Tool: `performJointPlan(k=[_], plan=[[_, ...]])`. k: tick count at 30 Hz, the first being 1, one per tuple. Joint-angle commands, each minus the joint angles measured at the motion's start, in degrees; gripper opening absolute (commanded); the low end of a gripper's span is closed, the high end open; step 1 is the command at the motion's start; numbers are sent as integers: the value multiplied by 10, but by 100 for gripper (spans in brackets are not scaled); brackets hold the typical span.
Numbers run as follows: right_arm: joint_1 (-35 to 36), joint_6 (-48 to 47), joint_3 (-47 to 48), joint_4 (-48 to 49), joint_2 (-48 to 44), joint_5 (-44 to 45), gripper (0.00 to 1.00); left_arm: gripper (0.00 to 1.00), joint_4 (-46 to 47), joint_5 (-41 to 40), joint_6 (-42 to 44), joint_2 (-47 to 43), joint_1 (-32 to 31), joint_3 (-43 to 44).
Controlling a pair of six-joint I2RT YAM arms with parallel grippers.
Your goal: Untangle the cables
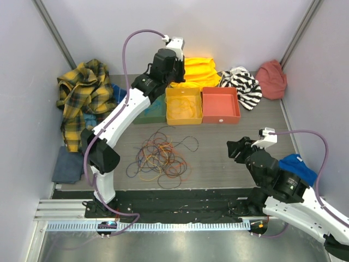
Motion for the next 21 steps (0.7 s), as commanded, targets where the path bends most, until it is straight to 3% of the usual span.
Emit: performJointPlan(k=[1,15,17,20,21], plan=[[1,-11,17,17,18,17,53,0,42,33,-18,7,2,-16],[2,-17,13,24,21,14,53,1,114,60,-70,56,4,-125],[2,-20,14,23,19,15,53,6,102,53,-71,70,7,-124],[2,-22,16,17,20,19,53,30,63,48,-75,100,19,-99],[2,-22,17,16,20,19,53,47,54,58,-77,106,23,-92]])
